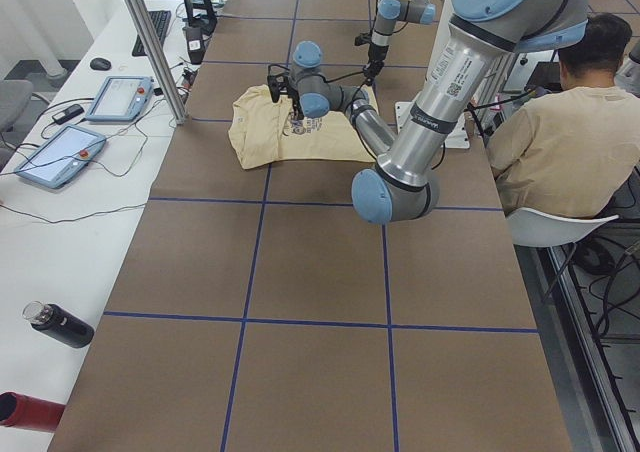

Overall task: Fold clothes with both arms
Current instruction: 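Move the left gripper down to the other hem corner, then grasp both hem corners with the left and right grippers, then lift the hem with both grippers and fold it toward the collar, then lay the hem near the collar and open both grippers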

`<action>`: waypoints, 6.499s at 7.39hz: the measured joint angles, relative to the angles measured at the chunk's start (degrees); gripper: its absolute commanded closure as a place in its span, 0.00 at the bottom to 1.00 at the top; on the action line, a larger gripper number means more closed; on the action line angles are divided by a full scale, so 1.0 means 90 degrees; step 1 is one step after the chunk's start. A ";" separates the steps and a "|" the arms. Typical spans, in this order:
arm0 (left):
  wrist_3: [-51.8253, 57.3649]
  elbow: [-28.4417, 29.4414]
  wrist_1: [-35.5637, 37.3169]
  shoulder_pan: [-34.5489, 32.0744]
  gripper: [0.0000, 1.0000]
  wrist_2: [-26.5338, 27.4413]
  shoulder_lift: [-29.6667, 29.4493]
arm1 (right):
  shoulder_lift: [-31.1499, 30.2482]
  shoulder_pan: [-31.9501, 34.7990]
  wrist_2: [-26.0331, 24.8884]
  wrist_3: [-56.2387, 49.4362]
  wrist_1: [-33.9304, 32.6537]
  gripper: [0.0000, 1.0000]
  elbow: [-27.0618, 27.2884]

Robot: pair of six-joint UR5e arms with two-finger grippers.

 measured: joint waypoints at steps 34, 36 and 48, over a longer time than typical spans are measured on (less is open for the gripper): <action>-0.0126 -0.2309 0.1356 0.0860 1.00 0.0289 0.1745 | 0.1633 0.2251 0.2023 -0.1285 -0.2548 1.00 0.0303; 0.0447 -0.1142 0.1248 0.0084 1.00 0.0178 0.1070 | 0.2184 0.3214 0.2433 -0.2674 -0.2886 1.00 -0.0585; 0.0884 0.2410 -0.0994 -0.0756 1.00 0.0376 -0.0347 | 0.4470 0.4041 0.2470 -0.4216 -0.0787 0.75 -0.5556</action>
